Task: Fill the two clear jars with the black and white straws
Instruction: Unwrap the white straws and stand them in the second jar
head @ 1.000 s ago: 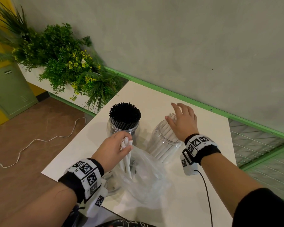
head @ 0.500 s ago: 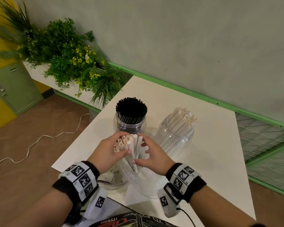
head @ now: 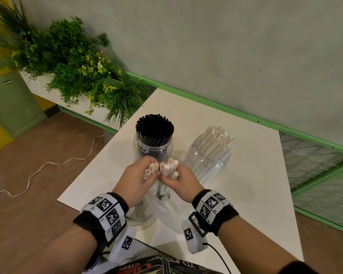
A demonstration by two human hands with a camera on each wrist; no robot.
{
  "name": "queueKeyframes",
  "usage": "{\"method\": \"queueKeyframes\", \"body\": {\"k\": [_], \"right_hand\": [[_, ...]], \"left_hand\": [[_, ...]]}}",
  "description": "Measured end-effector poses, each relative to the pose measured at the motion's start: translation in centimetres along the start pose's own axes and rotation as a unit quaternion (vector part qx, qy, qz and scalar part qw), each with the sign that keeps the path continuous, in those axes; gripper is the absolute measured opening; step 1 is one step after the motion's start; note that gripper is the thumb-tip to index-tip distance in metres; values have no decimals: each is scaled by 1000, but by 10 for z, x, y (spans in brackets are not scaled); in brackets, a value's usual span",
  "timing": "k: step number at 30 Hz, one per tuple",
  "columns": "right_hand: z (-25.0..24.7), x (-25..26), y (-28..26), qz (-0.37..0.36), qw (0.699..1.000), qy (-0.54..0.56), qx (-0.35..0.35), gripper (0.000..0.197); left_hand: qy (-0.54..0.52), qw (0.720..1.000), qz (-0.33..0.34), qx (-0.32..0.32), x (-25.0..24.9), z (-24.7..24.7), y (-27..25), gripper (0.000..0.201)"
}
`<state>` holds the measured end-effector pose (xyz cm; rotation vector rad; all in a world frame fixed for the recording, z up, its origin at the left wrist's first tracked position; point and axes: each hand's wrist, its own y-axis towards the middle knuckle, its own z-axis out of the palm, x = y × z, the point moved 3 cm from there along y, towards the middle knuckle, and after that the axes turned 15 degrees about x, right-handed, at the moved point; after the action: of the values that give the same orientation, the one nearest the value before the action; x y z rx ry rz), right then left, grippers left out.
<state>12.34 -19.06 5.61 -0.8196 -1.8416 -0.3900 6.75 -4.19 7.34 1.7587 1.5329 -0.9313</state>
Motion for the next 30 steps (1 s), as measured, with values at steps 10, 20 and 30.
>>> {"method": "queueKeyframes", "body": {"k": [10,20,30], "right_hand": [[-28,11,-22,-28,989,73,-127,24],[-134,86,-48,-148,927,147,-311,15],[-174,65,-39,-129,870,177,-441,29]], "left_hand": [[25,1000,3,-2,-10,9,10,8],[53,999,0,12,-12,15,23,7],[50,998,-15,29,-18,17,22,7]]}}
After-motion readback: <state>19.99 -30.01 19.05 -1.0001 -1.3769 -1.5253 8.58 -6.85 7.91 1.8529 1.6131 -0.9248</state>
